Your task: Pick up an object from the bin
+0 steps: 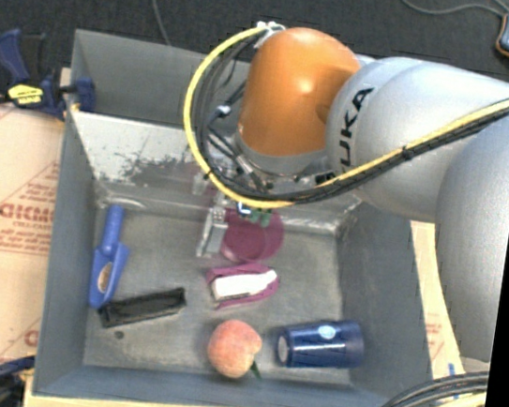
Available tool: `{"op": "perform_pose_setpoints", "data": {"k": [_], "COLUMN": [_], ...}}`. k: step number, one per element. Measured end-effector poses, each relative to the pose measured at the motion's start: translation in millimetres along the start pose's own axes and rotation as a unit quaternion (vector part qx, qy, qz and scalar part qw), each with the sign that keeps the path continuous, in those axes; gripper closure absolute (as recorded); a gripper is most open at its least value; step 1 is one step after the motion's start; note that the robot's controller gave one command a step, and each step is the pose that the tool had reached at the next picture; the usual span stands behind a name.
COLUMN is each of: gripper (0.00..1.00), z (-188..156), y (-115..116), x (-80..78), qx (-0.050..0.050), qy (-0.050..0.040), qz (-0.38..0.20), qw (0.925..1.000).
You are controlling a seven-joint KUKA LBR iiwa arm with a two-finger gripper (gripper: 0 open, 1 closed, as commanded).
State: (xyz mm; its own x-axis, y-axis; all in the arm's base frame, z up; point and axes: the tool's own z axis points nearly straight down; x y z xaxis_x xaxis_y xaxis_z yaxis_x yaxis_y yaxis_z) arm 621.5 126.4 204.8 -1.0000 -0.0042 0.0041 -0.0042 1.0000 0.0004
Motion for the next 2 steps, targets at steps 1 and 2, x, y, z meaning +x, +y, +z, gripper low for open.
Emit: {"op": "perform_pose_setpoints", "data": {"k": [1, 2], "gripper": [0.00, 0.00], "z": [-5.2, 93.5], "y": [-0.7, 27.3], "x": [-1.6, 42.7], "qx": [0.000, 0.000], "qy": [-0.0041, -0.0051], "qz": [0.002, -0.114], "qw": [1.0000, 0.9934]}}
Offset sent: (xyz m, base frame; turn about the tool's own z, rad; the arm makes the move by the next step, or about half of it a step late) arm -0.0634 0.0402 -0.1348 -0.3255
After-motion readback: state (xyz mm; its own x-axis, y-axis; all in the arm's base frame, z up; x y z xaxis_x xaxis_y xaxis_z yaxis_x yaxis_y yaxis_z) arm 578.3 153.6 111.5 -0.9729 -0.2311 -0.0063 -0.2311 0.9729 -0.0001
